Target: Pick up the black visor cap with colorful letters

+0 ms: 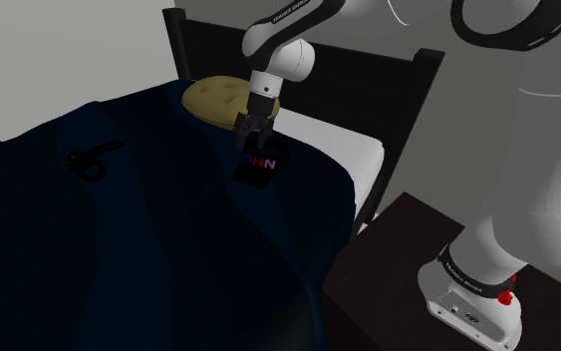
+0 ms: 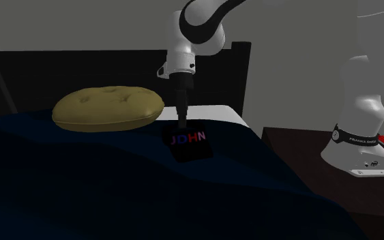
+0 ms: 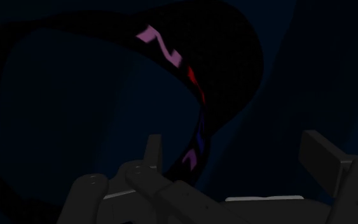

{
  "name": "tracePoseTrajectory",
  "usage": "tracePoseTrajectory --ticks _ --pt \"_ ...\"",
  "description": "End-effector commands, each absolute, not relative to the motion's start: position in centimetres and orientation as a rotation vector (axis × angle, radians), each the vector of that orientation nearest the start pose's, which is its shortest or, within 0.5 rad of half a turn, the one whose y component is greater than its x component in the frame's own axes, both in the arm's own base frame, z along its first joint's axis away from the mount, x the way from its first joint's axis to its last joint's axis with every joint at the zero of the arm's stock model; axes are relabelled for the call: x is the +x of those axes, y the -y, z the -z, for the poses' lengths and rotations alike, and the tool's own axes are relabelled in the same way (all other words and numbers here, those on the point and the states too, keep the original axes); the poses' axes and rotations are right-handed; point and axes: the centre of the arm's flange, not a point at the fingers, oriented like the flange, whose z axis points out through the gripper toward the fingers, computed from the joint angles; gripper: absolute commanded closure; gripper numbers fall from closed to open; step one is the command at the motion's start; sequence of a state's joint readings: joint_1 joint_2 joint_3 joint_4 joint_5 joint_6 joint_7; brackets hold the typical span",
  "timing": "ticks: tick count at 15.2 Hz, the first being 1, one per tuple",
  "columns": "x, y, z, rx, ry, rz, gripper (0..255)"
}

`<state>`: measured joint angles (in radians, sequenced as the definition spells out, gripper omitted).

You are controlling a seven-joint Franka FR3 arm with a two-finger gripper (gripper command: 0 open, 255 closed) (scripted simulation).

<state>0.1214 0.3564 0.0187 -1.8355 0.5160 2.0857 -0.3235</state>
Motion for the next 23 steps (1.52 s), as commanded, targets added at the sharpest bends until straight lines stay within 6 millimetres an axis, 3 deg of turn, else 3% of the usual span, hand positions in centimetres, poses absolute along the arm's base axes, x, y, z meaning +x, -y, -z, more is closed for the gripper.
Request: tracePoseTrajectory --ticks 1,4,6,7,16,23 --pt "62.0 -11.1 -32.3 -2.68 0.242 -0.087 0" --pt "62.0 -11.1 -30.5 -2.68 0.242 -0.087 0" --pt "62.0 -11.1 -30.5 -2.68 0.242 -0.087 0" --pt "61.9 -11.1 -30.4 -2.68 0.242 -0.087 255" --pt "62.0 -11.1 -30.5 -2.68 0.242 -0.087 255" --pt "62.0 -11.1 -34.2 -2.68 0.242 -0.087 255"
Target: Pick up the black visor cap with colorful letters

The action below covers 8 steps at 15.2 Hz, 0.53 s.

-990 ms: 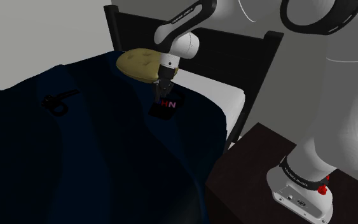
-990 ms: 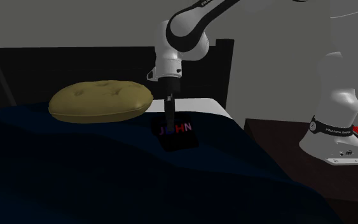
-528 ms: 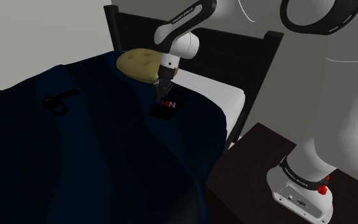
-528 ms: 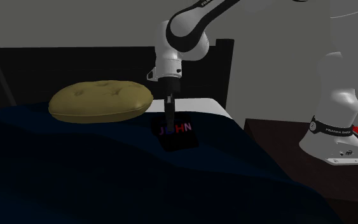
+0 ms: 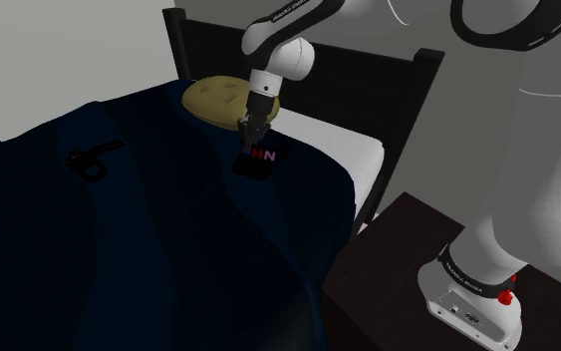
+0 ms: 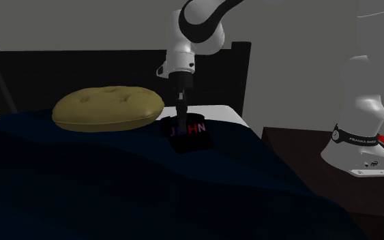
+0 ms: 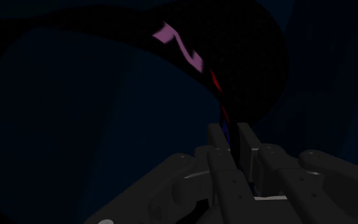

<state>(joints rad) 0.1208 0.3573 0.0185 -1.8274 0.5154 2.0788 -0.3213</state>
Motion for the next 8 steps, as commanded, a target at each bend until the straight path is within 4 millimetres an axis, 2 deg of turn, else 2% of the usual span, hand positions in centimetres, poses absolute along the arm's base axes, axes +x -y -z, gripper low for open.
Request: tracePoseTrajectory --ticks 1,8 --pt "62.0 -11.1 -34.7 -2.68 0.242 -0.087 255" --pt "62.0 -11.1 -38.4 -2.68 0.242 -0.087 255"
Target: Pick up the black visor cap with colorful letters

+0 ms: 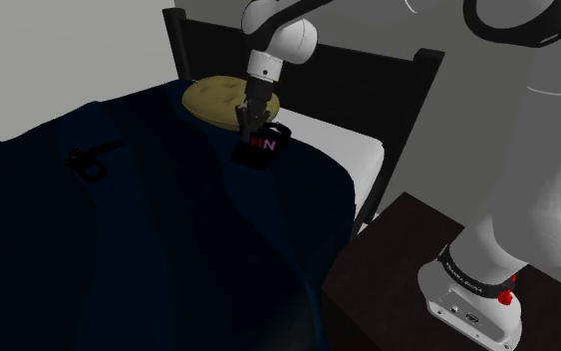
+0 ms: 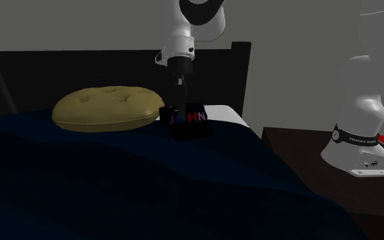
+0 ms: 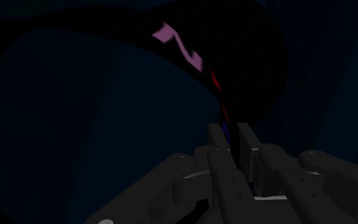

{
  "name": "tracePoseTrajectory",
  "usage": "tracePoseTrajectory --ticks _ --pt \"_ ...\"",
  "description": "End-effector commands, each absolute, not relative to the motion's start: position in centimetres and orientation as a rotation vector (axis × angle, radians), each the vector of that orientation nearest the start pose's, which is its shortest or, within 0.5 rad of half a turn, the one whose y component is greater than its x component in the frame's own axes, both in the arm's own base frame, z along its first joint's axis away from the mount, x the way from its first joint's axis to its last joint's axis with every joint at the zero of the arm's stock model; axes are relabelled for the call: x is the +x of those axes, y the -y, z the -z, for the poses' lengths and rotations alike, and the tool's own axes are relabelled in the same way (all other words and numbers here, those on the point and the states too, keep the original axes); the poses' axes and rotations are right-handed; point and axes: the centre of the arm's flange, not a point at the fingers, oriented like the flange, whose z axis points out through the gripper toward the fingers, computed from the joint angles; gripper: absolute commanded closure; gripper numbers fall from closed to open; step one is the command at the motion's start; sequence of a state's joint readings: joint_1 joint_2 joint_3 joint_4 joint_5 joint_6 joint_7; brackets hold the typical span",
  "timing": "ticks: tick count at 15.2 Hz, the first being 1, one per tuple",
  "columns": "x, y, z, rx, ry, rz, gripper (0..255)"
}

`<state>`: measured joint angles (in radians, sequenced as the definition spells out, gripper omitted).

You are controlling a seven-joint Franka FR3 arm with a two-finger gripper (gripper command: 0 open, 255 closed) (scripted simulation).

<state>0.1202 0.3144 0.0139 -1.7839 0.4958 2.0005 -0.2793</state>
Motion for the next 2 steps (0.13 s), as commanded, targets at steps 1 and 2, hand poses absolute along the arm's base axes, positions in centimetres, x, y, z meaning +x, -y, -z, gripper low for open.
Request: tracePoseTrajectory --ticks 1,2 --pt "61.98 -11.09 -38.45 -2.68 0.242 -0.087 255" --pt "61.98 -11.09 -38.46 -2.68 0.242 -0.087 255"
